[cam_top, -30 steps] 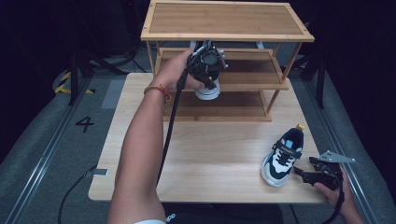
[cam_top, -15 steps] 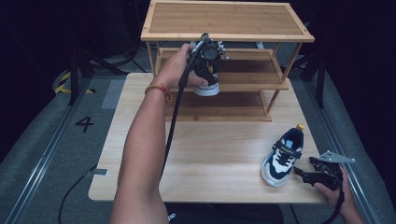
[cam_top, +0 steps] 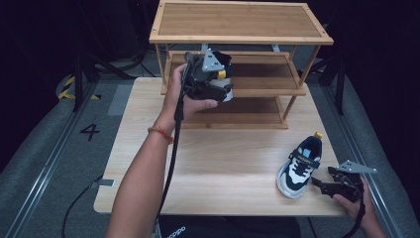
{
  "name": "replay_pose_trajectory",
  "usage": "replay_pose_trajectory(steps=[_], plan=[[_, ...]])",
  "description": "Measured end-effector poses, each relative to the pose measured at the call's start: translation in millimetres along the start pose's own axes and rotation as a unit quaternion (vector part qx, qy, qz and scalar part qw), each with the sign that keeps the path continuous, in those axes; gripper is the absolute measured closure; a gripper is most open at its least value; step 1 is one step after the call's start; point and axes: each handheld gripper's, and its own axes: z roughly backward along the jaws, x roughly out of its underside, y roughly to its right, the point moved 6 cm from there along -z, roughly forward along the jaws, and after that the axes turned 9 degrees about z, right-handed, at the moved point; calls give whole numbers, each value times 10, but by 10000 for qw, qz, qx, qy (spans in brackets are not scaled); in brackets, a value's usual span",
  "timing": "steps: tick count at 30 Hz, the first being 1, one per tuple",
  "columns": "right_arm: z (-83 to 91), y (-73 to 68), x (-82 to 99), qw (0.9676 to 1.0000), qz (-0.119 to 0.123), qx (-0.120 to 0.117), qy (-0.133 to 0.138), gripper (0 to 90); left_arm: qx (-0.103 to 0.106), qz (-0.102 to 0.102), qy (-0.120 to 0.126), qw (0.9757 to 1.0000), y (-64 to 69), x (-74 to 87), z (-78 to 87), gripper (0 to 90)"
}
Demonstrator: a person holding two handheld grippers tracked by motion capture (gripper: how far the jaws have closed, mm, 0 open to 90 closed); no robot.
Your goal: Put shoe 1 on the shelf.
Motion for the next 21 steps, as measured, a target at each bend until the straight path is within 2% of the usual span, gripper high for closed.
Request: replay_pose_trajectory(steps=[2,4,5,7,12,17,21], plan=[[0,0,0,10000,0,1,0,161,4,159,72,9998,43,118,-44,213],[0,-1,0,10000,-3,0,-2,160,-37,232,-13,9997,60,198,-107,210],[1,-1,0,10000,-5,-5,-2,161,11,243,-139,9996,77,251,-160,206],[2,-2,0,10000,-12,11,-3,161,-184,167,-267,9993,75,306,-241,209],[2,-2,1,10000,-13,12,-2,160,-245,299,-77,9992,44,302,-314,232],[2,-2,1,10000,-15,8,-3,161,-420,444,26,9981,-9,293,-375,254],[2,-1,1,10000,-5,12,2,161,-397,795,218,9958,-70,304,-354,243]])
